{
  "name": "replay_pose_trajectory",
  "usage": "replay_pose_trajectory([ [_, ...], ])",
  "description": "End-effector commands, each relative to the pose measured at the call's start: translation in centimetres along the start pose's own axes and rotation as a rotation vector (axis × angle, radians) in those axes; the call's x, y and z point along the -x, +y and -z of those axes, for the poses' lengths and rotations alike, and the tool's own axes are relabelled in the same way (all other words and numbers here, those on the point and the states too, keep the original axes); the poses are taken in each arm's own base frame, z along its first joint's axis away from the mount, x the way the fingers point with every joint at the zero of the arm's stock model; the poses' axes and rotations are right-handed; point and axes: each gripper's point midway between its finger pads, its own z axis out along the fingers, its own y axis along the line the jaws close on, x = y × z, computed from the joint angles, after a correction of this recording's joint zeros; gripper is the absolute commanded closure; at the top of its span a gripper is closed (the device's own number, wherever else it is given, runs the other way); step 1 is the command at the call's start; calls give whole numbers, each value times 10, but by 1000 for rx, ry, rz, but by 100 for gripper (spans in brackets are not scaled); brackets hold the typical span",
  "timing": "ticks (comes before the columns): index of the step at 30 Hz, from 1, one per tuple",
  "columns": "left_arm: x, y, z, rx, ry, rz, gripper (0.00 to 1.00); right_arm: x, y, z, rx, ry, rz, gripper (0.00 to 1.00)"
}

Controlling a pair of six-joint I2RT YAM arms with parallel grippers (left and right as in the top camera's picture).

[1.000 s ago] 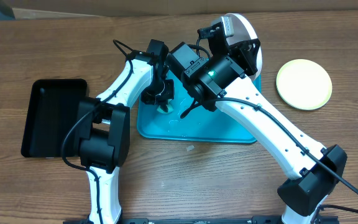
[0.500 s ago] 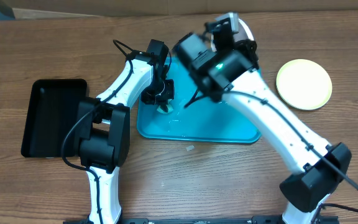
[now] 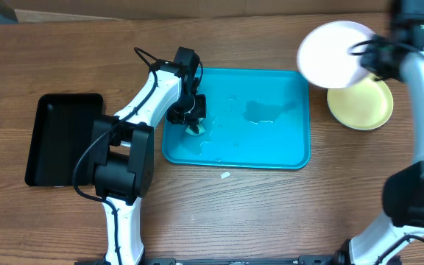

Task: Clean dirty plates on tray and stack at the side
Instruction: 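Set the white plate on the yellow plate stack and release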

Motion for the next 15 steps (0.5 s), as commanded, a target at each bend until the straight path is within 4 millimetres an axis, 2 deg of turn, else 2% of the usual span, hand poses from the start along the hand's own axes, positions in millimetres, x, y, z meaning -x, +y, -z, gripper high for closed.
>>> replay_pose_trajectory([
  [1, -3, -6, 0, -20, 3, -24, 96, -2, -16, 0, 114, 46, -92, 96],
  [4, -3, -6, 0, -22, 2, -23, 96, 0, -51, -16, 79, 54, -166, 96],
  [6, -3, -7, 0, -23, 0, -25, 96, -2, -64, -28, 68, 55, -193, 96],
  [15, -2, -8, 0, -23, -1, -27, 96, -19, -98, -85, -29, 23, -279, 96],
])
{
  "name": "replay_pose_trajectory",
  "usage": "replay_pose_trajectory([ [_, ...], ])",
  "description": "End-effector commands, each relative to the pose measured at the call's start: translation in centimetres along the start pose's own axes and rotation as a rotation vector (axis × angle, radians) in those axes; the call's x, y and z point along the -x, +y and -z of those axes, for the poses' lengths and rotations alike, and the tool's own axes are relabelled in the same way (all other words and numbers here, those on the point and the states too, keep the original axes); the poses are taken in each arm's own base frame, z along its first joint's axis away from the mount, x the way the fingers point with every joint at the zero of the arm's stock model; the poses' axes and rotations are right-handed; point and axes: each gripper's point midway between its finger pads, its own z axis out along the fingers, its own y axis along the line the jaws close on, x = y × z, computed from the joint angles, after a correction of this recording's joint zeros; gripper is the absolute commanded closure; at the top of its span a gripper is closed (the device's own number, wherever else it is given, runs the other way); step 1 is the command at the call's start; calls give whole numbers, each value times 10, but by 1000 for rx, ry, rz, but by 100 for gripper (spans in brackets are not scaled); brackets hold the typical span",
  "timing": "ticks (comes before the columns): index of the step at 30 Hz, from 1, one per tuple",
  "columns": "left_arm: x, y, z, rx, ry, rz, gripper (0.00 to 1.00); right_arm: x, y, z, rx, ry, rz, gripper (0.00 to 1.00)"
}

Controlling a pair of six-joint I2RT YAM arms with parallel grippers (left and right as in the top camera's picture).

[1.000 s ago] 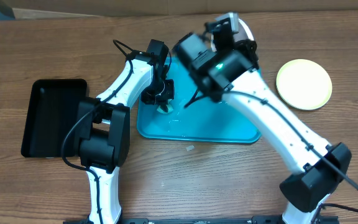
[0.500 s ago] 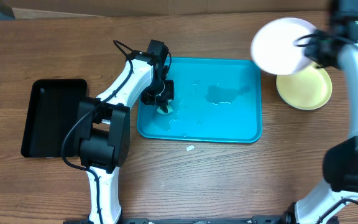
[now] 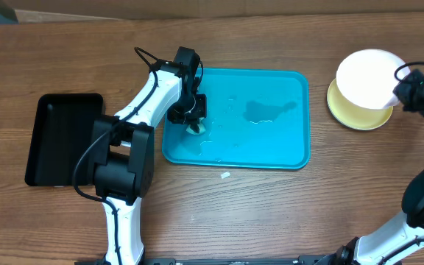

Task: Clean dirty plates on tray and stack at the side
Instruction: 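Set the white plate on the yellow plate stack and release, then move the left gripper to the black tray and drop the sponge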

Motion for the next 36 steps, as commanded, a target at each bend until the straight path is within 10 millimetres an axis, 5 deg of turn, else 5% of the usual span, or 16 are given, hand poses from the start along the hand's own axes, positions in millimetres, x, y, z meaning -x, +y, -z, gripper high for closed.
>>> replay_pose_trajectory([
  [1, -4, -6, 0, -18, 6, -24, 96, -4, -9, -6, -28, -29, -41, 96],
  [5, -3, -6, 0, -19, 1, -25, 96, -15, -12, -20, -22, -16, -38, 89],
  [9, 0, -7, 0, -23, -11, -27, 96, -20, 1, -22, 56, 14, -37, 36],
  [11, 0, -7, 0, -24, -12, -27, 96, -26, 15, -21, 136, 47, -13, 23],
  [19, 6, -10, 15, -44, -27, -29, 96, -72, 83, 10, 493, 241, 84, 23],
  [27, 26, -5, 101, -42, -198, -43, 96, -115, 140, 65, 575, 227, 288, 25],
  [33, 25, 48, 157, 143, -322, 48, 96, -162, 182, 101, 627, 213, 463, 24],
  [36, 18, 92, 167, 251, -312, 149, 96, -192, 200, 107, 646, 249, 539, 5],
])
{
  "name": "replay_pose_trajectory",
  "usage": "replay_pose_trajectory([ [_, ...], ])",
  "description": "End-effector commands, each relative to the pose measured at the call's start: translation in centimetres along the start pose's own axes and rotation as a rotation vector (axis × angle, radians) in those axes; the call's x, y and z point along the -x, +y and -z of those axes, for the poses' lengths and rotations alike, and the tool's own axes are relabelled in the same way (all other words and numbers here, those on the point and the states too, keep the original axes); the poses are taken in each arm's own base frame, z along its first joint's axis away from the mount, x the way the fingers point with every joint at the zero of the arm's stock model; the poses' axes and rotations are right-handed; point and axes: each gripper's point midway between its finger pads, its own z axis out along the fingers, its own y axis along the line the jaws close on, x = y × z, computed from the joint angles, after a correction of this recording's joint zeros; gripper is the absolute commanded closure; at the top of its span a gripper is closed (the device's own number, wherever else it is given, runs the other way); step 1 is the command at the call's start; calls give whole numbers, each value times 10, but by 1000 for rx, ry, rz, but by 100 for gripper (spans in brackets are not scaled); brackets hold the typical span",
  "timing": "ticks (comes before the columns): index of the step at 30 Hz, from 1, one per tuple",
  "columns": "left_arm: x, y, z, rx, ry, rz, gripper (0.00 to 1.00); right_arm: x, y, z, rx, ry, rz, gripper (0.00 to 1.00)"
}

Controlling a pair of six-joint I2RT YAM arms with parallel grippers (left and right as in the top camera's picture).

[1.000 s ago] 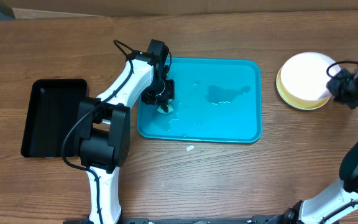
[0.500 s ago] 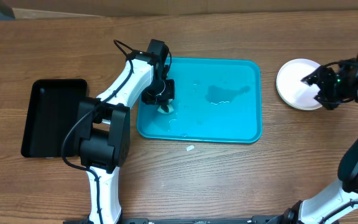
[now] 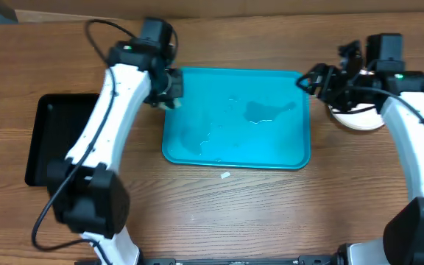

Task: Clean dirty plates on tray and stack at the side
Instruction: 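Move the left gripper to the black tray and drop the sponge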

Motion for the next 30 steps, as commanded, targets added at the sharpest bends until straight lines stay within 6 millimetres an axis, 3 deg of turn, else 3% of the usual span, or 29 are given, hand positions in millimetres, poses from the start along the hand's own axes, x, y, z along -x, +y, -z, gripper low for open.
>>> replay_pose_trajectory([
  [1, 8, 61, 10, 183, -29, 111, 96, -18, 27, -11, 23, 45, 84, 1],
  [8, 1, 148, -6, 191, 13, 417, 96, -58, 74, -37, 45, 129, 222, 0],
  [15, -22, 212, -50, 181, 61, 589, 96, -83, 92, -53, -32, 141, 261, 0],
  [21, -45, 245, -78, 189, 141, 678, 96, -96, 106, -58, -20, 154, 301, 0],
  [30, -52, 274, -74, 201, 130, 753, 96, -92, 103, -59, -50, 132, 308, 0],
])
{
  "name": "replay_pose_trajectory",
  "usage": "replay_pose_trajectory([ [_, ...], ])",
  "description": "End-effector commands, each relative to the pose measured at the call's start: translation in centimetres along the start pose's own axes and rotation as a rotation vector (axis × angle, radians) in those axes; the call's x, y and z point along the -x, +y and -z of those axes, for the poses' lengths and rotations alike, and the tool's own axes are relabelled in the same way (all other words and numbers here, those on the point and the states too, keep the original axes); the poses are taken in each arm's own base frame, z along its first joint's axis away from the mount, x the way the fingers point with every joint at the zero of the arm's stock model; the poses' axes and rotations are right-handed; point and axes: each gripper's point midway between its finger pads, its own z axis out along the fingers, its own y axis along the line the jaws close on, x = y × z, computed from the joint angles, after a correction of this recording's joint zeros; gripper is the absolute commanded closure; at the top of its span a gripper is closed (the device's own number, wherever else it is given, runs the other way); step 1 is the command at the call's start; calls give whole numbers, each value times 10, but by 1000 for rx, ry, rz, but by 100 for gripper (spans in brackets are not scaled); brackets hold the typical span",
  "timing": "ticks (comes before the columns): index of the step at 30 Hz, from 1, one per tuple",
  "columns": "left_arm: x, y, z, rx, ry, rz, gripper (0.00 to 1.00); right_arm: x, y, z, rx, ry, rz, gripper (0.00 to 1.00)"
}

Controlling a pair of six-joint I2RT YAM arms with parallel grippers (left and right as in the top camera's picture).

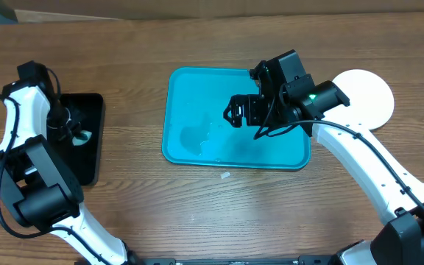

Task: Clean dirty plates on tray and stack at the side
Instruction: 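Move the left gripper to the black tray and drop the sponge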

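The blue tray (197, 85) lies mid-table, wet in patches and with no plate on it. A white plate (366, 96) rests flat on the table to the tray's right; nothing of another plate shows under it. My right gripper (234, 115) hangs over the middle of the tray, open, with nothing between its fingers. My left gripper (74, 131) is at the far left over the black tray (87, 165), shut on a small pale sponge (82, 136).
A small white scrap (225, 176) lies on the wood just in front of the blue tray. The right arm's forearm crosses the blue tray's right edge. The left arm's base stands in front of the black tray.
My left gripper went from the blue tray's back left corner to over the black tray, sponge in it. My right gripper left the plates at the right and now hangs over the tray's middle.
At first my left gripper held the sponge on the blue tray's left part while my right gripper carried the white plate over a yellow plate. Then the right gripper was at the plate stack. Now the white plate lies there and both grippers have moved away.
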Motion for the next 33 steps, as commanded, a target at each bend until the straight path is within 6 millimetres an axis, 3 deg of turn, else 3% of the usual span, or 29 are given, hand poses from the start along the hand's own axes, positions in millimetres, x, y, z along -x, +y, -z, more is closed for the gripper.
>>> replay_pose_trajectory([
  [1, 8, 6, 2, -17, -11, 37, 96, 5, -3, 4, -27, -31, 3, 0],
  [10, 23, 8, -3, -31, -57, 37, 96, 5, -3, 4, -26, -31, 3, 0],
  [16, 17, 6, -17, -42, -30, 24, 95, 5, -3, 4, -28, -29, 2, 0],
  [21, 9, 9, -40, -22, 19, 18, 94, 5, -3, 4, -27, -30, 2, 0],
  [23, 5, 10, -50, -13, 43, 14, 86, 4, -3, 4, -28, -27, 1, 0],
  [24, 4, 11, -53, -9, 53, 13, 76, 4, -3, 4, -29, -26, 1, 0],
  [26, 2, 12, -57, -4, 64, 14, 37, 3, -3, 4, -30, -24, 0, 0],
  [27, 2, 12, -56, -3, 63, 14, 29, 3, -3, 4, -30, -24, 0, 0],
  [30, 7, 11, -50, -8, 46, 15, 29, 4, -3, 4, -30, -24, 0, 0],
  [33, 15, 8, -31, -17, 25, 15, 30, 4, -3, 4, -30, -24, 0, 0],
])
